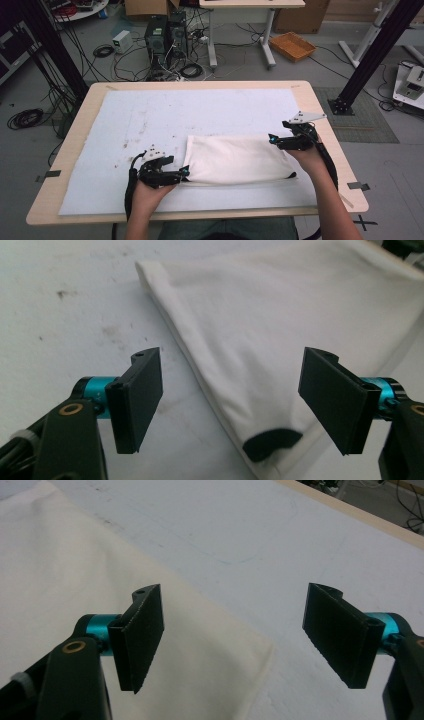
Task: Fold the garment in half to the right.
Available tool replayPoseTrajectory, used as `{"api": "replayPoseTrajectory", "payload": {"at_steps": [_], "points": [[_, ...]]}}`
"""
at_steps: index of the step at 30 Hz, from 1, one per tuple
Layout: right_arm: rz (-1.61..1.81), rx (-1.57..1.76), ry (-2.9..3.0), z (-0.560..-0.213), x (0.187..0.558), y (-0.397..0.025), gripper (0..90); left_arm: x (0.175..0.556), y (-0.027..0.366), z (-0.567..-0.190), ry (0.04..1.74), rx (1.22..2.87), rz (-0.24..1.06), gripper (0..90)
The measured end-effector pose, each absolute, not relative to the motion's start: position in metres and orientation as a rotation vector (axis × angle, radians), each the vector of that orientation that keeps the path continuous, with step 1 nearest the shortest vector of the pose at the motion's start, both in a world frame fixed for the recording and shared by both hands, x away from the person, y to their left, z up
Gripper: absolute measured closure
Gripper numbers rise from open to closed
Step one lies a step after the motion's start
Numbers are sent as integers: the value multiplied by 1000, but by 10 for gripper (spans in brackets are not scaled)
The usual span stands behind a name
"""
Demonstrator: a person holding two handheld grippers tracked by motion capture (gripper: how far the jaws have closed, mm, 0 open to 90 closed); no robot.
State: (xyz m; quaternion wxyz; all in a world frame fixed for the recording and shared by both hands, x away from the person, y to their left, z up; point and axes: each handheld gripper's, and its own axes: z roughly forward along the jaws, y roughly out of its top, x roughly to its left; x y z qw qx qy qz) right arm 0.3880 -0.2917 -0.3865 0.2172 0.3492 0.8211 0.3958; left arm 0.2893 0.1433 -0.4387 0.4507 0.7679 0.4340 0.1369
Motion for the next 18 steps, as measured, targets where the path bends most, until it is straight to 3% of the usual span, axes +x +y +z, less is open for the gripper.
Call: {"api": "replayPoseTrajectory", "payload": {"at_steps": [6, 18], "points": [[1038, 899, 2300, -390, 391, -274, 261, 286, 129, -452, 1077, 1972, 309, 270], [1062, 910, 2334, -392, 397, -267, 261, 277, 119, -452, 1017, 2054, 384, 368]]}}
